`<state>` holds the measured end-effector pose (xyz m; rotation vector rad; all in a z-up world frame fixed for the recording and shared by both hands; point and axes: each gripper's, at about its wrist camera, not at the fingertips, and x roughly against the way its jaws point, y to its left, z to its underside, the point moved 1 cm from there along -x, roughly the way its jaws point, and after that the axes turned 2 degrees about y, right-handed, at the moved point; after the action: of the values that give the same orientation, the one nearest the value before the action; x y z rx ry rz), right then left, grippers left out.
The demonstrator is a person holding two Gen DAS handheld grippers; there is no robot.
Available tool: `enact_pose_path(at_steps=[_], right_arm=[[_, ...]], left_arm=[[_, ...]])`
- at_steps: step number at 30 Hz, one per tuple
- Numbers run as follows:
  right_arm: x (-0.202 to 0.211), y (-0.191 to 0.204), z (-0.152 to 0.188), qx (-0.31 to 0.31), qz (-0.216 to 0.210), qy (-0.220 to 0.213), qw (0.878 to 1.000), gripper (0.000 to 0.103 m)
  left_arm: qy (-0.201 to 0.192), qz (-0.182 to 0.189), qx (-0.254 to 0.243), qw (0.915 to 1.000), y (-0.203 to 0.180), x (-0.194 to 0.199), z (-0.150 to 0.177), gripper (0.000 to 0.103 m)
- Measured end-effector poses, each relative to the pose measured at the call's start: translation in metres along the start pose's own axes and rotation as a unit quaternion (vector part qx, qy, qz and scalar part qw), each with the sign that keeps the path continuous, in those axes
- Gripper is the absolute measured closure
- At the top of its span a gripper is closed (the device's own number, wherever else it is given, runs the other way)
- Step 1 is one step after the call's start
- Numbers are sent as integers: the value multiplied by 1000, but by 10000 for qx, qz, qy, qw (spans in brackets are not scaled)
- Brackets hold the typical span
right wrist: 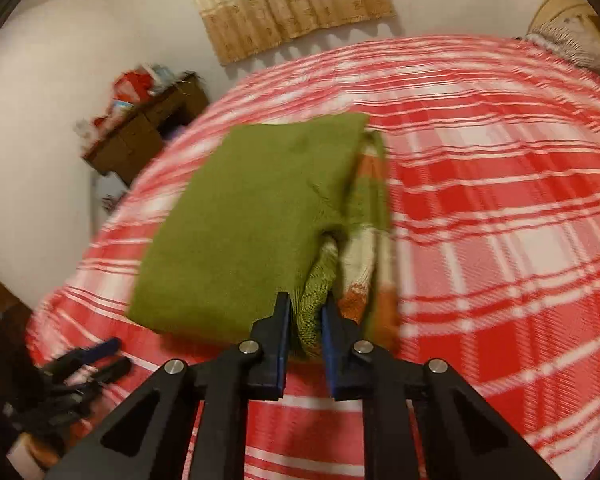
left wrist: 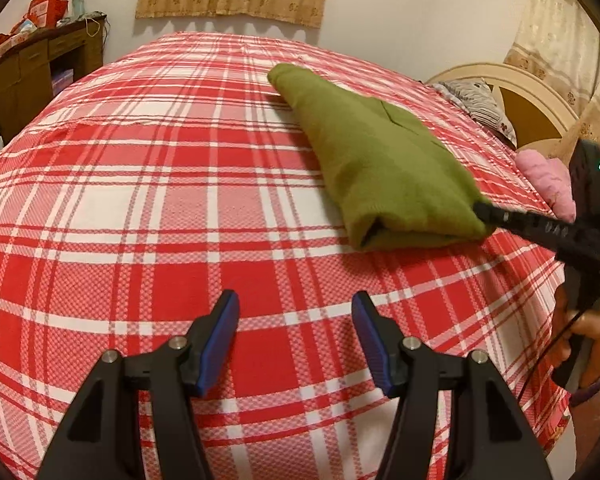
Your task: Fold small clothes
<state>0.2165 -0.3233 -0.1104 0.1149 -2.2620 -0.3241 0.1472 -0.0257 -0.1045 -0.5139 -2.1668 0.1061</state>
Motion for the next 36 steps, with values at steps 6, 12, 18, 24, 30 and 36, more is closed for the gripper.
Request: enact_pose_path(at_steps=[6,12,18,24,30,36], right_arm=[[-9,-12,7,-198,87,-40,9998,92],[25,-3,7,-68,316,-366,9988,88],[53,34,-6,636,712,-920,9912,86],[3,55,-25,756,714,-793,9914,86],[-33,37,-14,590,788,-647,9930,86],[-35,41,-7,772,908,-749,9900,86]], left_arm=[[-6,-126,-110,9999,-1,0,2,42],[-100,-358,-73,9993,10,3,0,38],[-438,-1119,-75,9927,20,-6,-3,38],[-486,-1224,-366,9906,16,-10,2,26],[-475,-999,-451,9928,14,-15,1,9],[-460,-1046,-523,9921,8,-18,2,3]])
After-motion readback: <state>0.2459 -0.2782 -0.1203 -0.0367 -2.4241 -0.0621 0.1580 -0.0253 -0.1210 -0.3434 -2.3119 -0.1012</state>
